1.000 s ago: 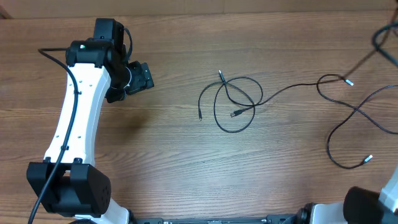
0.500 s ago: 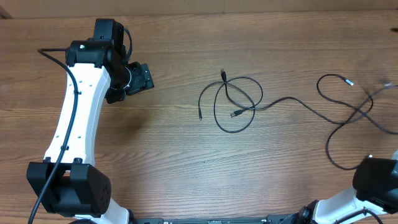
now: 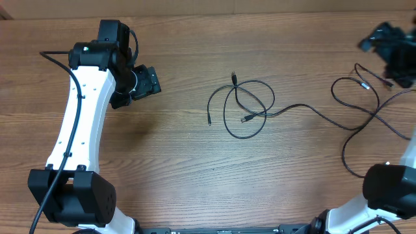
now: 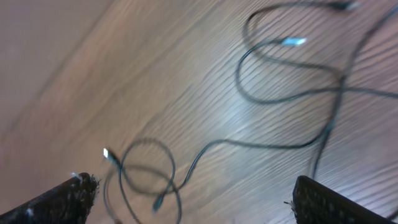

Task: Untangle cables
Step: 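Move the right gripper back to the center cables and grasp a strand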

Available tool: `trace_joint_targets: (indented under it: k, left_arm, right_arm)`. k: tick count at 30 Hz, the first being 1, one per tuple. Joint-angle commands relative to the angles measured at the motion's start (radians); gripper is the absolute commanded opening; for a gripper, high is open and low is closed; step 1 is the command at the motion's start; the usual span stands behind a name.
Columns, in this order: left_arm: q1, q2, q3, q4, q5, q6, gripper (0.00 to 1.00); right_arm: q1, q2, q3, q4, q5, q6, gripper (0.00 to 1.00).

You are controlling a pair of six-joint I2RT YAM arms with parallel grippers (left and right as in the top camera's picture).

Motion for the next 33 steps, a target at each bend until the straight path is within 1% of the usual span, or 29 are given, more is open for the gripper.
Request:
trace_joint_targets:
  k: [1,4,10,15,18,19,22,24,28,31,33]
  left_arm:
    - [-0.003,0.008,0.011,-0.004,0.004,0.018,0.85]
    - [-0.003,0.008,0.011,-0.007,0.004,0.018,0.85]
    - [-0.003,0.008,0.011,-0.008,0.004,0.018,0.85]
    - [-0.003,0.008,0.011,-0.008,0.004,0.019,0.85]
    - [-0.003,0.008,0.011,-0.008,0.004,0.019,0.85]
    - [-0.003,0.008,0.011,-0.008,0.004,0.019,0.85]
    - [-0.003,0.008,0.011,-0.008,0.004,0.018,0.85]
    - [-0.003,0.008,0.011,-0.008,0.004,0.018,0.85]
    - [-0.003,0.008,0.011,-0.009,0.004,0.019,0.85]
    - [-0.003,0.008,0.011,-0.009,0.004,0.018,0.85]
    - [-0.003,0.008,0.011,-0.009,0.004,0.018,0.85]
  right_arm:
    - [0.067,-0.005,-0.087,0.008,-0.027,-0.020,0.99]
    - [0.123,-0.005,-0.172,0.045,-0.026,0.029,0.99]
    - [0.219,-0.005,-0.353,0.157,-0.022,0.071,0.98]
    - [0.280,-0.005,-0.509,0.261,0.050,0.167,0.96]
    - [0.314,-0.005,-0.598,0.350,0.072,0.188,0.90]
    - [0.324,-0.005,-0.624,0.383,0.075,0.188,0.87]
    - [0.362,-0.005,-0.723,0.506,0.090,0.201,0.83]
    - [0.379,-0.005,-0.763,0.552,0.114,0.236,0.84]
    - [0.412,-0.005,-0.830,0.648,0.126,0.248,0.84]
    - [0.429,-0.005,-0.865,0.696,0.154,0.295,0.84]
    - [0.439,-0.005,-0.890,0.743,0.154,0.297,0.84]
